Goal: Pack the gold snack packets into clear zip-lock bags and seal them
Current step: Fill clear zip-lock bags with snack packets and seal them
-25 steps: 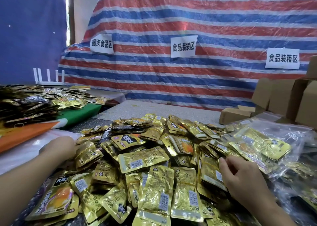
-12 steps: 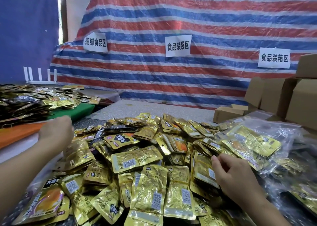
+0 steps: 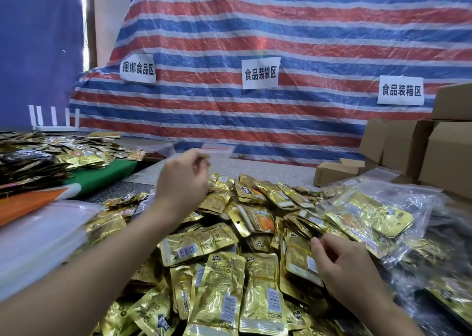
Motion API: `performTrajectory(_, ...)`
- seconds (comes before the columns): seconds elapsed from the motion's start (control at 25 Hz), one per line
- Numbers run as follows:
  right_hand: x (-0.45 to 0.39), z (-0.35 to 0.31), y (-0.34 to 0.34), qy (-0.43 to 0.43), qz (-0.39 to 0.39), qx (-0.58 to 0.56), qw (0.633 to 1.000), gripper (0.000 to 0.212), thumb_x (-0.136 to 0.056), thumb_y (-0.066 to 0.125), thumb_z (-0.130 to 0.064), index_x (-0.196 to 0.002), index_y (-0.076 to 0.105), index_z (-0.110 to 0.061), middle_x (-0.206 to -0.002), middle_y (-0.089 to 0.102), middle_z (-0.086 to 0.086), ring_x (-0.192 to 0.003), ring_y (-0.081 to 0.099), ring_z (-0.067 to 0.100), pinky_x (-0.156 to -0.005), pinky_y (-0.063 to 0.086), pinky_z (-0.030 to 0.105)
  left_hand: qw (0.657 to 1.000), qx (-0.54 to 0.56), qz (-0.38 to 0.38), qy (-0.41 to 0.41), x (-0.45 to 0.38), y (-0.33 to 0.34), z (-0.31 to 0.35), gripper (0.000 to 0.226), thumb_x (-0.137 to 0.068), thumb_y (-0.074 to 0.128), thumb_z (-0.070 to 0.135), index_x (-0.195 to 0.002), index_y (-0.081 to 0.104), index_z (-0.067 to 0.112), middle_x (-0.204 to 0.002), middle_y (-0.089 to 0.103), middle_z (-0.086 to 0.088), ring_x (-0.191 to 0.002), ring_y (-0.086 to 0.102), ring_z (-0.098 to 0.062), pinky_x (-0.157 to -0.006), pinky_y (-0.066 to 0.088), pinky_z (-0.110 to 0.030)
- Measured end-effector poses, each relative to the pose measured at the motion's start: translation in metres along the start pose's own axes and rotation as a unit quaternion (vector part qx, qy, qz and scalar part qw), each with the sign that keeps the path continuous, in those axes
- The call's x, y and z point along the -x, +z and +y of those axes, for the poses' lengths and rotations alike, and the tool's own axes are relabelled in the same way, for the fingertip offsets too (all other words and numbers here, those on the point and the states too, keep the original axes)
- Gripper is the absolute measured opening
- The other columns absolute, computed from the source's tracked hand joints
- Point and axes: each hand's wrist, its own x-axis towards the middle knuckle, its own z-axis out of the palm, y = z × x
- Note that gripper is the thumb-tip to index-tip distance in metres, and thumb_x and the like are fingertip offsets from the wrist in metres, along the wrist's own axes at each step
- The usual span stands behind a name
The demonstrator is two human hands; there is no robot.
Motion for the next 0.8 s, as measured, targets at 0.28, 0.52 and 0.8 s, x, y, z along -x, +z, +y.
performTrajectory(0.28, 0.000, -0.013, 0.000, 0.033, 0.002, -0.082, 0.996, 0.049, -0.096, 0.059, -0.026, -0.051, 0.043, -0.017, -0.044, 0.046, -0.005, -0.040, 0.037, 0.007, -0.043, 0.030, 0.020, 0.970, 0.227, -0.084, -0.021, 0.070, 0.033, 0.061, 0.021, -0.094, 0.062, 0.020, -0.086, 0.064, 0.039, -0.076, 0.070, 0.013, -0.070, 0.066, -0.002, -0.060, 0.054, -0.018)
performTrajectory(0.52, -0.005, -0.038, -0.002, 0.279, -0.097, -0.414, 0.861, 0.056, -0.083, 0.051, -0.057, -0.058, 0.065, -0.009, -0.051, 0.053, 0.015, -0.039, 0.047, 0.022, -0.041, 0.034, 0.025, 0.971, 0.188, -0.132, 0.073, 0.103, 0.044, 0.058, 0.021, -0.093, 0.060, 0.028, -0.107, 0.075, 0.026, -0.087, 0.074, 0.014, -0.076, 0.069, -0.004, -0.069, 0.056, -0.033)
performTrajectory(0.8, -0.002, -0.046, -0.007, 0.380, -0.136, -0.430, 0.807, 0.045, -0.093, 0.057, -0.046, -0.075, 0.059, -0.004, -0.053, 0.054, 0.012, -0.038, 0.046, 0.019, -0.040, 0.034, 0.023, 0.955, 0.100, -0.141, 0.242, 0.112, 0.045, 0.053, 0.030, -0.087, 0.057, 0.015, -0.111, 0.074, 0.020, -0.107, 0.074, 0.011, -0.093, 0.069, -0.005, -0.073, 0.056, -0.023)
